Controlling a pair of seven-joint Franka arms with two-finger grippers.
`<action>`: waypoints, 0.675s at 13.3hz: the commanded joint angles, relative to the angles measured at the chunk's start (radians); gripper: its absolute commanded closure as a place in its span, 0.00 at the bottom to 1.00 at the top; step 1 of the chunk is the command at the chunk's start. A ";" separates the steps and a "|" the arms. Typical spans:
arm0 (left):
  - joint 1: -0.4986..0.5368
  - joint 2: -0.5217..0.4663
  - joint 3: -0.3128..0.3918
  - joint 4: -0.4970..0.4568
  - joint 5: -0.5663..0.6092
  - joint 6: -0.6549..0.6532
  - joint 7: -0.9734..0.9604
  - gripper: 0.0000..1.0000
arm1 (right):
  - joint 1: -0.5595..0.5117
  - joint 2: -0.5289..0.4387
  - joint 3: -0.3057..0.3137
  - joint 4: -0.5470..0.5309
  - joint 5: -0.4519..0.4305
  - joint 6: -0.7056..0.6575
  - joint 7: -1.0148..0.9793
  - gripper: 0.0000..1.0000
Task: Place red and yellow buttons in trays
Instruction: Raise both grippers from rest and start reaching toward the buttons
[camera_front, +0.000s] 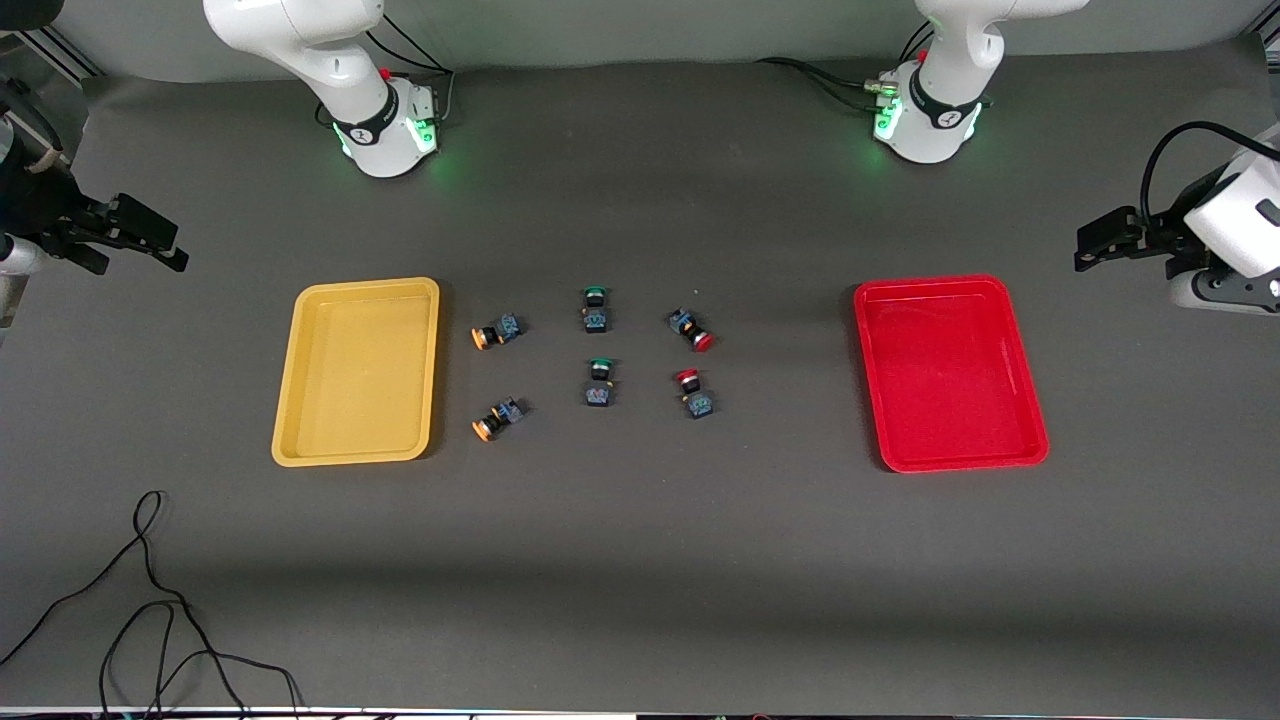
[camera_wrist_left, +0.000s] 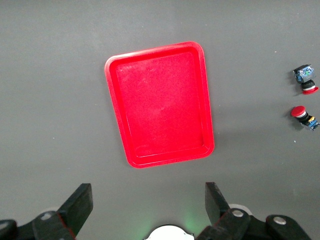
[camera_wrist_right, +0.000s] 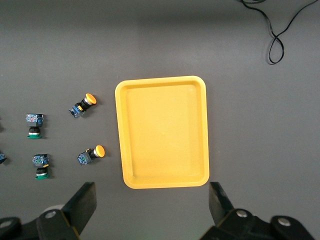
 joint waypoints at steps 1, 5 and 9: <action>0.005 0.000 -0.020 0.007 0.014 -0.007 -0.029 0.00 | 0.001 0.017 0.005 0.030 -0.015 -0.023 -0.026 0.00; 0.002 0.001 -0.020 0.007 0.017 -0.009 -0.027 0.00 | 0.008 0.043 0.017 0.019 -0.014 -0.025 0.009 0.00; -0.012 0.001 -0.023 0.004 0.014 -0.014 -0.047 0.00 | 0.020 0.062 0.081 -0.042 0.006 -0.002 0.214 0.00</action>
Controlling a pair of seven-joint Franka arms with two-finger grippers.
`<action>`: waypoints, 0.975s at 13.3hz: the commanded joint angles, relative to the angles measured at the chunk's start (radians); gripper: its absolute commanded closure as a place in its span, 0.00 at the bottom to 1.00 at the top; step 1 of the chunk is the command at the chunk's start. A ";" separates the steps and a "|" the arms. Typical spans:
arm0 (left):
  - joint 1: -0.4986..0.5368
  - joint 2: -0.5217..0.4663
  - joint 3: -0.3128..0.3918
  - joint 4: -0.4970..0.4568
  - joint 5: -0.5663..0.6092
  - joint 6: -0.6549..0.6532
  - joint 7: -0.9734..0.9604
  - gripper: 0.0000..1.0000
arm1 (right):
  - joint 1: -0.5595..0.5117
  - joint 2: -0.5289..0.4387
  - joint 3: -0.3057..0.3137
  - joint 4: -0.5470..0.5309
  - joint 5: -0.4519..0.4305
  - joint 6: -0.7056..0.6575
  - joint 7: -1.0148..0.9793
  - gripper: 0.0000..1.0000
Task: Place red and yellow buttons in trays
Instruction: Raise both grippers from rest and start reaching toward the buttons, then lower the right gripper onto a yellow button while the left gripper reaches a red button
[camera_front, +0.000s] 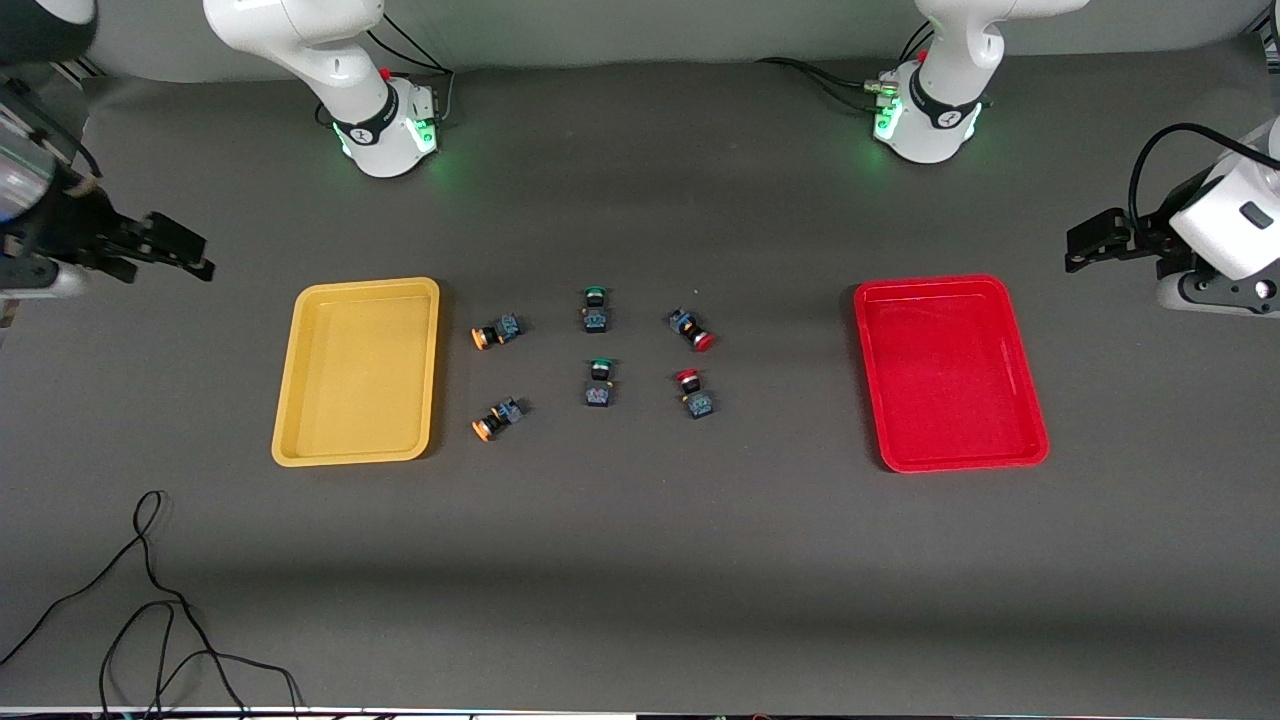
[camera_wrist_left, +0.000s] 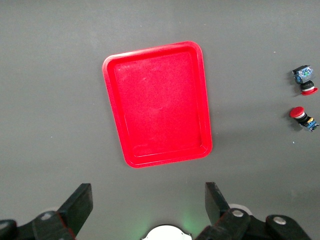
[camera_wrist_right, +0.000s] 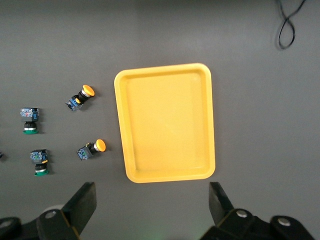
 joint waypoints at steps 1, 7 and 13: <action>-0.015 0.000 -0.015 0.004 0.010 -0.015 -0.030 0.00 | 0.013 0.009 0.082 -0.057 0.004 0.031 0.210 0.00; -0.123 0.049 -0.070 0.006 0.006 0.003 -0.256 0.00 | 0.018 0.039 0.332 -0.377 0.060 0.371 0.834 0.00; -0.287 0.075 -0.096 0.000 -0.042 0.019 -0.600 0.00 | 0.053 0.272 0.405 -0.517 0.119 0.771 1.106 0.00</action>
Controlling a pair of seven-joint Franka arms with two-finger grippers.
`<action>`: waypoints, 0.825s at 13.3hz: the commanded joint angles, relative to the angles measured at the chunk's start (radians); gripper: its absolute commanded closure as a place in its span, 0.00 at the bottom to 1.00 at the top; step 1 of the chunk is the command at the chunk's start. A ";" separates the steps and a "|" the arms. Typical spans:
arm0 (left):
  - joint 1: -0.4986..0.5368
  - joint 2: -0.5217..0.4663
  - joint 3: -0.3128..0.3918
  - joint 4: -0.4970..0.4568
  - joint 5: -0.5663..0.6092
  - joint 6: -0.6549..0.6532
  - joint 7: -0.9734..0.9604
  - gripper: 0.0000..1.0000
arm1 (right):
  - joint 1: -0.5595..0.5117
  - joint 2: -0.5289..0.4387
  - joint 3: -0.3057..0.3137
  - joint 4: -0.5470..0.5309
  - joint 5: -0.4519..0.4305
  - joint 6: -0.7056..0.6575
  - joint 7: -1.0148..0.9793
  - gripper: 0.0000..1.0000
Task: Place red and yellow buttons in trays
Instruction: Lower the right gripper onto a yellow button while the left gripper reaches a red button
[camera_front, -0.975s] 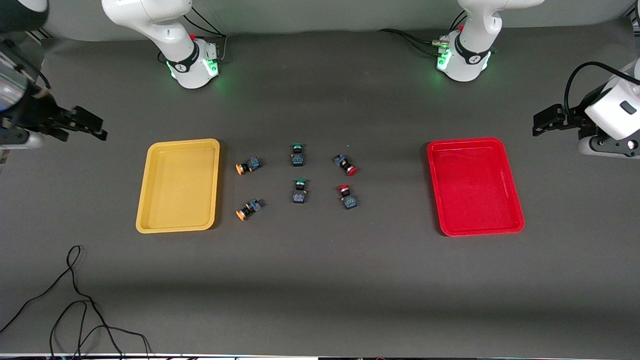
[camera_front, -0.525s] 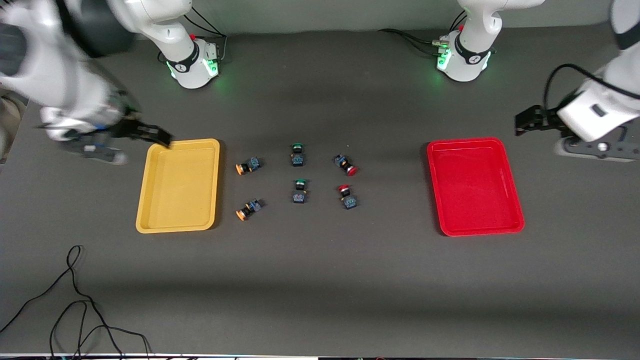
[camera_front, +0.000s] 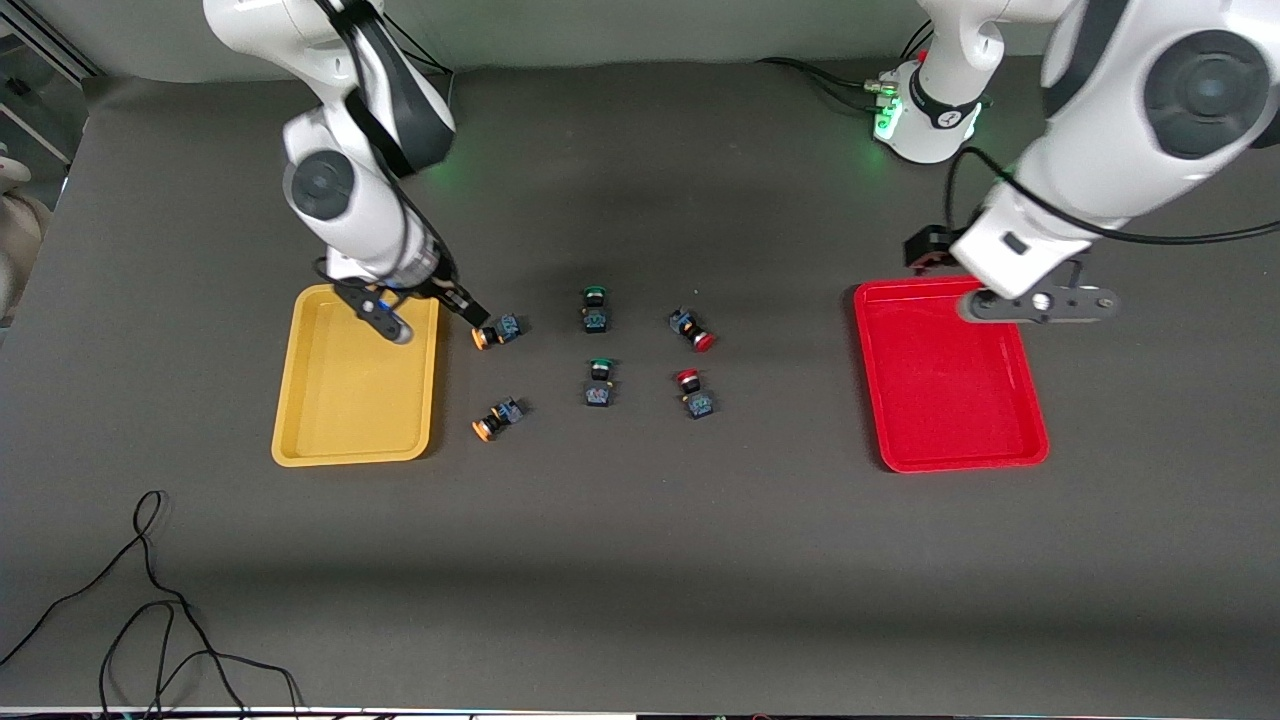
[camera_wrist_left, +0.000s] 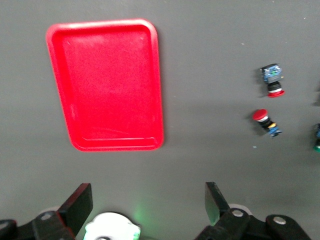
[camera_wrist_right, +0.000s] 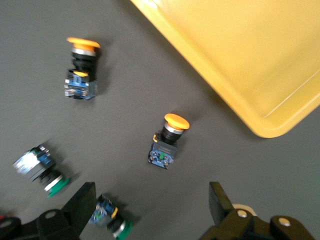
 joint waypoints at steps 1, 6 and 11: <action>-0.095 0.007 0.006 0.004 -0.049 0.033 -0.224 0.00 | 0.003 0.109 0.005 -0.017 0.014 0.134 0.054 0.00; -0.311 0.062 0.005 -0.016 -0.057 0.219 -0.609 0.00 | 0.023 0.262 0.008 -0.055 0.014 0.358 0.088 0.00; -0.400 0.195 0.005 -0.118 -0.056 0.491 -0.699 0.00 | 0.032 0.296 0.008 -0.055 0.013 0.398 0.087 0.72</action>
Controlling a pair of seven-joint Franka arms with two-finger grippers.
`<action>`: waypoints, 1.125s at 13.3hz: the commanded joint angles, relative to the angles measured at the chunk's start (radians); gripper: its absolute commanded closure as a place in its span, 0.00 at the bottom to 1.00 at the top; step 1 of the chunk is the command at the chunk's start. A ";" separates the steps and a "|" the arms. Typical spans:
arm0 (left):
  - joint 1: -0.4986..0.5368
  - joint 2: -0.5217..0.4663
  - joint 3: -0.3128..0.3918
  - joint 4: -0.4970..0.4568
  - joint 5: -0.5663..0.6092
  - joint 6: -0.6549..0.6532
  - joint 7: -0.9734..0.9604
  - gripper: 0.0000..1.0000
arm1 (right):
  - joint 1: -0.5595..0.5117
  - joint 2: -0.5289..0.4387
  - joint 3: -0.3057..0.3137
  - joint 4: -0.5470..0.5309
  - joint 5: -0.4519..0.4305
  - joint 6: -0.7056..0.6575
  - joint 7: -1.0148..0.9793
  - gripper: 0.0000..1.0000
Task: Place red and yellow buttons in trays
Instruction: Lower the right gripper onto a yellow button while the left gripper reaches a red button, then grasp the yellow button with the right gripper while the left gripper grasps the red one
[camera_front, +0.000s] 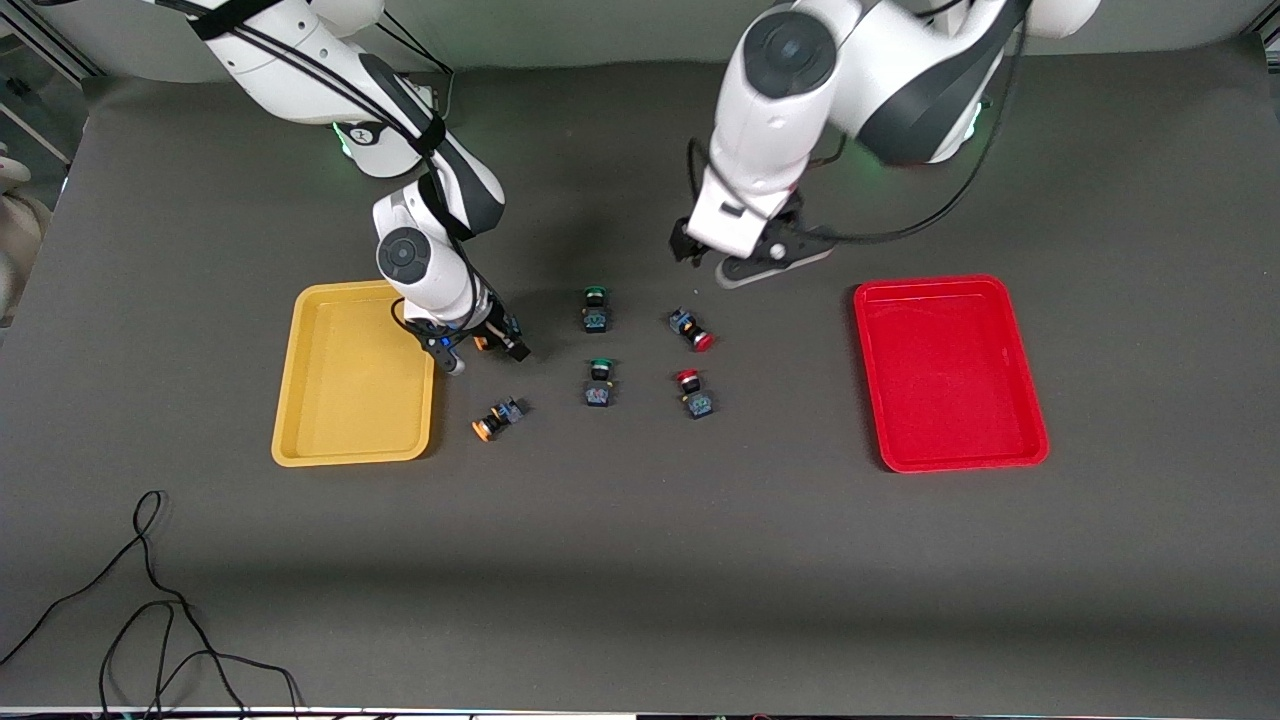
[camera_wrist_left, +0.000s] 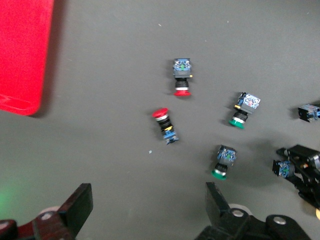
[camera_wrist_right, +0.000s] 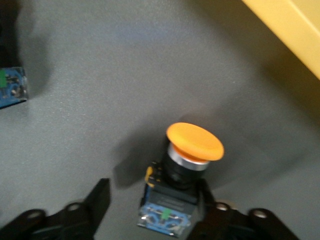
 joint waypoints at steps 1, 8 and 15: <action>-0.038 0.066 0.016 -0.086 -0.005 0.165 -0.032 0.00 | 0.008 -0.007 0.001 0.001 0.011 0.012 0.021 0.75; -0.075 0.296 0.020 -0.155 0.012 0.432 -0.039 0.00 | -0.033 -0.310 -0.014 0.041 0.011 -0.376 -0.075 0.82; -0.085 0.406 0.020 -0.155 0.042 0.529 -0.088 0.25 | -0.049 -0.507 -0.400 0.030 0.014 -0.669 -0.612 0.81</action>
